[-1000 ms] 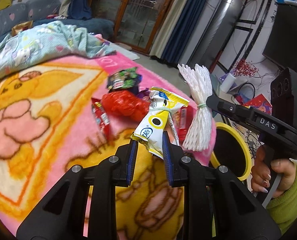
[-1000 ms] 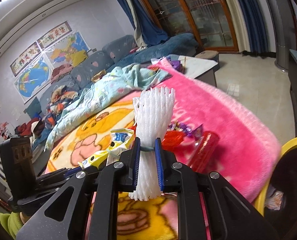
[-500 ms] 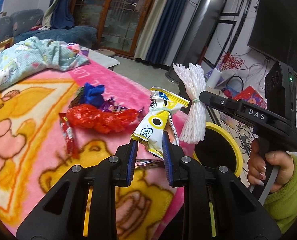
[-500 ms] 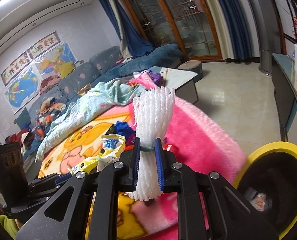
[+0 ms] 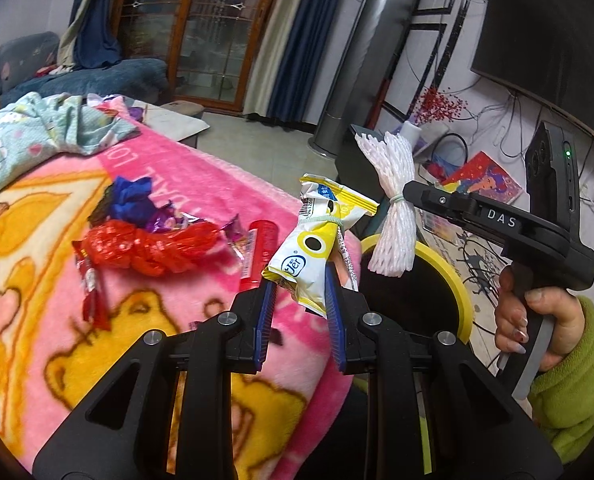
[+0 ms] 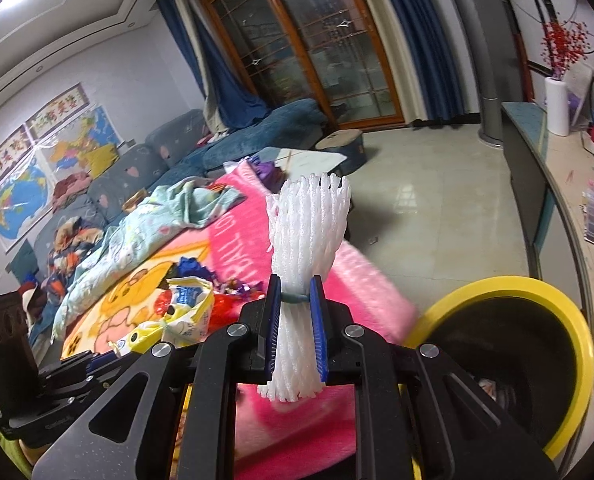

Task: Collect trash
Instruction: 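Carry the snack packet and foam net with both tools over the bin, then open both tools to drop the packet and net into the bin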

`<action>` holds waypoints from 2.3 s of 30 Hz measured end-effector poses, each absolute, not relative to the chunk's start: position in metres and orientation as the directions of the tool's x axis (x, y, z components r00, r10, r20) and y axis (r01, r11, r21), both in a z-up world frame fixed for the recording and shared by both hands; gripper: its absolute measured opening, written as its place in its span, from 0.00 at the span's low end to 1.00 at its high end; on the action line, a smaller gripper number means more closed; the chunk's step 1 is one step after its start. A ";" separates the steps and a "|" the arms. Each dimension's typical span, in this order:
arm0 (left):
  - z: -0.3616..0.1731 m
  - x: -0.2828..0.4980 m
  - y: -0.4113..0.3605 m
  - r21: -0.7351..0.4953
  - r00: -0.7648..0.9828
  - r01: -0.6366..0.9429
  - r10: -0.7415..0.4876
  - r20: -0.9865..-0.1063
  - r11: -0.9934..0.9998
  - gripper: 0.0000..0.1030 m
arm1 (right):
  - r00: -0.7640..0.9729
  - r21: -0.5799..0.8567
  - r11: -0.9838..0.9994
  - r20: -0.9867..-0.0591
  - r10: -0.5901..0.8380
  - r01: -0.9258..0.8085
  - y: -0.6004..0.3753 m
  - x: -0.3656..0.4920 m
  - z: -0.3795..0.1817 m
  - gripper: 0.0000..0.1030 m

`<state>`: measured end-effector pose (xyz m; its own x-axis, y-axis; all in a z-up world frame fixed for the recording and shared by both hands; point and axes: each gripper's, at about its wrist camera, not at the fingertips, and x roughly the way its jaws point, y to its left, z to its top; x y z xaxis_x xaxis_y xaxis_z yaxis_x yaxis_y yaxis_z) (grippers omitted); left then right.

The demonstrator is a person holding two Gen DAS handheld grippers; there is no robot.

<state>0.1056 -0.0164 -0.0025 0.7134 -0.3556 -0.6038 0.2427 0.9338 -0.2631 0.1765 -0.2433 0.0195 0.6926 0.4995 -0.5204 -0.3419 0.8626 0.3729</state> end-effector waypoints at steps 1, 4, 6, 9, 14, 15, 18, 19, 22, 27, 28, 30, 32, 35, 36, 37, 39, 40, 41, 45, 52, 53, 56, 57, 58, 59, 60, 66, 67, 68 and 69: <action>-0.002 0.106 -0.019 -0.262 0.712 0.246 -0.358 -0.604 0.933 0.17 | 0.697 0.371 0.866 -0.520 0.493 -0.336 -0.247 0.177 0.020 0.14; -0.004 0.109 -0.031 -0.256 0.702 0.270 -0.372 -0.608 0.928 0.17 | 0.720 0.358 0.882 -0.518 0.461 -0.307 -0.258 0.175 0.019 0.14; -0.004 0.111 -0.038 -0.253 0.695 0.284 -0.380 -0.610 0.925 0.17 | 0.734 0.349 0.892 -0.519 0.439 -0.287 -0.267 0.175 0.018 0.14; -0.007 0.113 -0.052 -0.246 0.682 0.311 -0.396 -0.615 0.918 0.17 | 0.750 0.340 0.906 -0.523 0.406 -0.254 -0.280 0.176 0.015 0.14; -0.015 0.118 -0.077 -0.235 0.649 0.357 -0.421 -0.634 0.904 0.17 | 0.772 0.324 0.924 -0.528 0.353 -0.201 -0.299 0.176 0.012 0.14; -0.016 0.119 -0.081 -0.233 0.643 0.365 -0.425 -0.637 0.901 0.17 | 0.776 0.317 0.929 -0.531 0.340 -0.190 -0.303 0.176 0.011 0.14; -0.021 0.122 -0.096 -0.227 0.624 0.390 -0.438 -0.647 0.892 0.17 | 0.784 0.308 0.938 -0.538 0.308 -0.157 -0.317 0.176 0.007 0.14; -0.023 0.122 -0.099 -0.224 0.620 0.397 -0.440 -0.650 0.890 0.17 | 0.786 0.305 0.941 -0.542 0.296 -0.145 -0.321 0.177 0.005 0.14; -0.029 0.126 -0.116 -0.217 0.598 0.421 -0.450 -0.663 0.881 0.17 | 0.790 0.302 0.946 -0.549 0.273 -0.117 -0.333 0.177 0.002 0.14; -0.040 0.131 -0.137 -0.206 0.568 0.457 -0.462 -0.681 0.865 0.17 | 0.794 0.309 0.949 -0.560 0.238 -0.067 -0.354 0.180 -0.004 0.14; -0.041 0.131 -0.141 -0.203 0.563 0.464 -0.463 -0.684 0.863 0.17 | 0.794 0.307 0.950 -0.563 0.230 -0.057 -0.358 0.181 -0.006 0.14; -0.047 0.132 -0.152 -0.195 0.548 0.478 -0.465 -0.695 0.856 0.17 | 0.793 0.309 0.950 -0.570 0.215 -0.036 -0.367 0.182 -0.010 0.14; -0.052 0.134 -0.158 -0.194 0.535 0.487 -0.467 -0.704 0.851 0.17 | 0.792 0.307 0.952 -0.577 0.200 -0.016 -0.374 0.181 -0.014 0.14; -0.060 0.138 -0.169 -0.188 0.518 0.497 -0.464 -0.718 0.847 0.17 | 0.787 0.293 0.956 -0.592 0.175 0.008 -0.384 0.183 -0.021 0.14; -0.063 0.139 -0.173 -0.187 0.513 0.501 -0.464 -0.722 0.845 0.17 | 0.783 0.290 0.957 -0.597 0.172 0.011 -0.386 0.184 -0.023 0.14; -0.064 0.140 -0.177 -0.186 0.509 0.503 -0.463 -0.725 0.844 0.17 | 0.779 0.286 0.958 -0.604 0.167 0.017 -0.389 0.184 -0.026 0.14; -0.069 0.143 -0.183 -0.181 0.501 0.507 -0.459 -0.734 0.843 0.17 | 0.771 0.289 0.957 -0.614 0.171 0.018 -0.392 0.185 -0.031 0.14; -0.072 0.144 -0.187 -0.176 0.497 0.510 -0.455 -0.738 0.842 0.17 | 0.764 0.286 0.958 -0.623 0.169 0.021 -0.394 0.185 -0.034 0.14; -0.073 0.145 -0.190 -0.173 0.496 0.512 -0.454 -0.740 0.842 0.17 | 0.761 0.283 0.959 -0.627 0.165 0.025 -0.395 0.185 -0.036 0.14; -0.080 0.154 -0.198 -0.159 0.491 0.513 -0.440 -0.752 0.843 0.17 | 0.747 0.292 0.956 -0.643 0.170 0.034 -0.399 0.187 -0.044 0.15; -0.092 0.165 -0.211 -0.152 0.477 0.513 -0.427 -0.768 0.845 0.18 | 0.723 0.319 0.946 -0.667 0.181 0.058 -0.410 0.191 -0.055 0.17; -0.094 0.166 -0.214 -0.153 0.473 0.514 -0.428 -0.770 0.844 0.18 | 0.722 0.320 0.945 -0.669 0.178 0.064 -0.410 0.191 -0.056 0.17; -0.097 0.170 -0.217 -0.161 0.464 0.511 -0.429 -0.775 0.844 0.20 | 0.715 0.329 0.940 -0.678 0.169 0.090 -0.416 0.193 -0.060 0.27; -0.098 0.171 -0.217 -0.163 0.463 0.509 -0.429 -0.776 0.845 0.24 | 0.717 0.329 0.939 -0.678 0.161 0.100 -0.418 0.192 -0.060 0.33; -0.098 0.172 -0.216 -0.166 0.464 0.505 -0.429 -0.775 0.847 0.37 | 0.720 0.328 0.939 -0.677 0.154 0.108 -0.420 0.192 -0.060 0.35; -0.097 0.173 -0.212 -0.170 0.474 0.493 -0.428 -0.769 0.853 0.51 | 0.720 0.328 0.938 -0.677 0.151 0.111 -0.421 0.192 -0.060 0.35; -0.097 0.173 -0.210 -0.177 0.477 0.489 -0.432 -0.766 0.854 0.55 | 0.721 0.328 0.937 -0.678 0.147 0.118 -0.422 0.192 -0.061 0.36; -0.078 0.168 -0.193 -0.207 0.531 0.467 -0.460 -0.711 0.860 0.83 | 0.735 0.317 0.941 -0.665 0.132 0.118 -0.418 0.188 -0.055 0.40; -0.073 0.166 -0.189 -0.205 0.549 0.461 -0.459 -0.699 0.864 0.85 | 0.743 0.308 0.945 -0.658 0.126 0.112 -0.415 0.186 -0.052 0.42; -0.070 0.165 -0.187 -0.204 0.559 0.457 -0.458 -0.691 0.866 0.88 | 0.752 0.298 0.949 -0.648 0.121 0.104 -0.411 0.185 -0.048 0.44; -0.066 0.164 -0.184 -0.203 0.573 0.452 -0.458 -0.680 0.868 0.89 | 0.760 0.292 0.951 -0.640 0.117 0.099 -0.409 0.183 -0.045 0.49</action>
